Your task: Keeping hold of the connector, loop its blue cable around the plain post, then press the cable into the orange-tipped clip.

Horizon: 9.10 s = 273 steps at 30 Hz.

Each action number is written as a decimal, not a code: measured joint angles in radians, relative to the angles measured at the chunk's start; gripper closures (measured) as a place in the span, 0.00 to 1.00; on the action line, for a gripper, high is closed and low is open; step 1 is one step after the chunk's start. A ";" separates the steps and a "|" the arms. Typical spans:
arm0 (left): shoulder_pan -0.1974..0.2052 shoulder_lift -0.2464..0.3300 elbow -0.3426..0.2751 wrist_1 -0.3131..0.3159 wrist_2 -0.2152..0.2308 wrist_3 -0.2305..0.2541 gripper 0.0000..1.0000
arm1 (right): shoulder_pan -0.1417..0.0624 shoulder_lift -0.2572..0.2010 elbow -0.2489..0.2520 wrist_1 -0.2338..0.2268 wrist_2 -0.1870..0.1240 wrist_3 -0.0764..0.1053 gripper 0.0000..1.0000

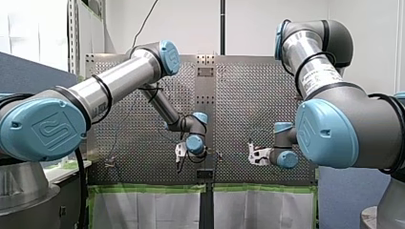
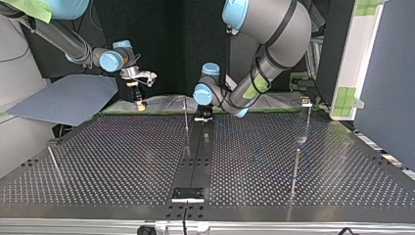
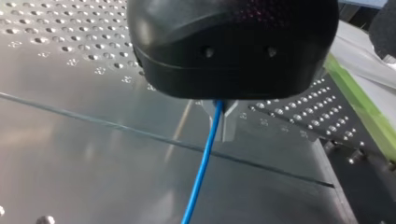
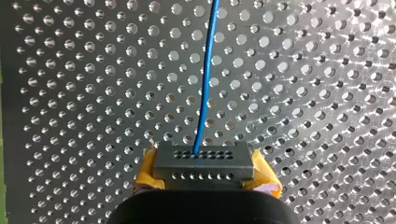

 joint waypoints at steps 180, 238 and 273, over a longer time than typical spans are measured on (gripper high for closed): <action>-0.204 0.188 -0.330 0.117 -0.049 0.199 0.00 | -0.030 0.023 -0.103 0.060 -0.113 0.098 1.00; -0.223 0.190 -0.337 0.051 -0.171 0.170 0.00 | -0.026 0.027 -0.103 0.068 -0.115 0.096 1.00; -0.308 0.508 -0.655 0.352 -0.232 -0.098 0.00 | -0.024 0.029 -0.103 0.068 -0.129 0.097 1.00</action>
